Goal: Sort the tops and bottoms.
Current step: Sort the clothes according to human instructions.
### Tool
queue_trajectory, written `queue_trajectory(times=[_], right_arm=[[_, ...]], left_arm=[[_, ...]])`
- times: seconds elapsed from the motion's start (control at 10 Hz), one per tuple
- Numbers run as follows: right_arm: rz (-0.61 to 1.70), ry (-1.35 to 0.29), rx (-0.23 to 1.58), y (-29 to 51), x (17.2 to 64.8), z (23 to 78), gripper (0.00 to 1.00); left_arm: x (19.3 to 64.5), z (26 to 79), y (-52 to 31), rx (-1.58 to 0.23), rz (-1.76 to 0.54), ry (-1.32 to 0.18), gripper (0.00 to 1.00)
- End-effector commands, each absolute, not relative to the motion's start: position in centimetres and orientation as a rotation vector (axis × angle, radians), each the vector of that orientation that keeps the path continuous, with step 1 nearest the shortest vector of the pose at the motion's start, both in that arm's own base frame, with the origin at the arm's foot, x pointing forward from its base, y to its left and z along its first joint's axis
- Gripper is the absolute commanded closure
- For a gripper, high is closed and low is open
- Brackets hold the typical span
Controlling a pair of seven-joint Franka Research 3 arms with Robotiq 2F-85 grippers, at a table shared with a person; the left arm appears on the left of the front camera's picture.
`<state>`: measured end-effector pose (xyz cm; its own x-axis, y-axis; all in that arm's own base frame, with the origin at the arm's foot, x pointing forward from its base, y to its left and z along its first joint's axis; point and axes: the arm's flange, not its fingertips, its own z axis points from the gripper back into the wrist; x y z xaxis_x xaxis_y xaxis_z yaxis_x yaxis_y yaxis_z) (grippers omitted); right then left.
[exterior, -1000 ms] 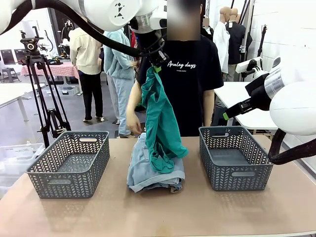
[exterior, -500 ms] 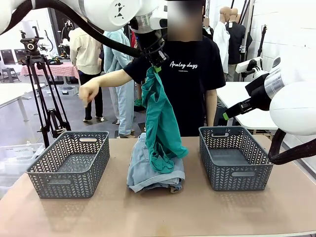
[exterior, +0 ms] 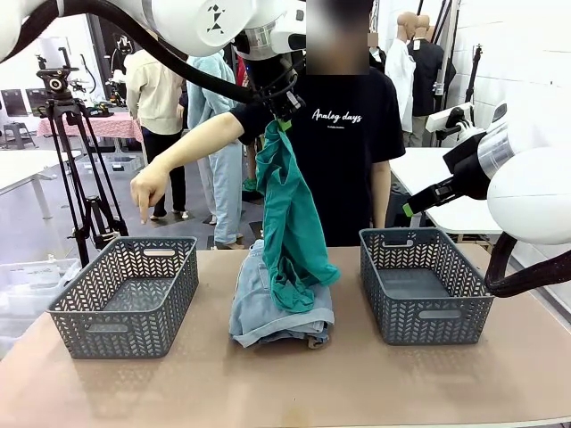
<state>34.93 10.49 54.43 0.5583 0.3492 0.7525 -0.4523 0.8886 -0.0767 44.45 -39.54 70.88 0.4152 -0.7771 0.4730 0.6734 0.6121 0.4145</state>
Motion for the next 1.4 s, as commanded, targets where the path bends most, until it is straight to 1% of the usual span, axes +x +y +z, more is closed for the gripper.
queue_trajectory(times=[0.0,0.4,0.5,0.6,0.9,1.1,1.3], right_arm=[[0.469,-0.86,0.14,10.5,35.0,54.3,0.0],[0.469,-0.86,0.14,10.5,35.0,54.3,0.0],[0.469,-0.86,0.14,10.5,35.0,54.3,0.0],[0.469,-0.86,0.14,10.5,35.0,54.3,0.0],[0.469,-0.86,0.14,10.5,35.0,54.3,0.0],[0.469,-0.86,0.14,10.5,35.0,54.3,0.0],[0.469,-0.86,0.14,10.5,35.0,54.3,0.0]], left_arm=[[44.3,70.8,-39.1,0.168,-0.914,-0.704,1.0],[44.3,70.8,-39.1,0.168,-0.914,-0.704,1.0],[44.5,70.9,-39.5,0.169,-0.916,-0.685,1.0],[44.8,72.9,-38.3,0.216,-0.877,-0.735,1.0],[46.6,78.1,-33.1,0.337,-0.734,-0.8,1.0],[48.4,80.0,-28.1,0.484,-0.65,-0.777,1.0],[48.5,81.0,-23.6,0.546,-0.54,-0.733,1.0]])
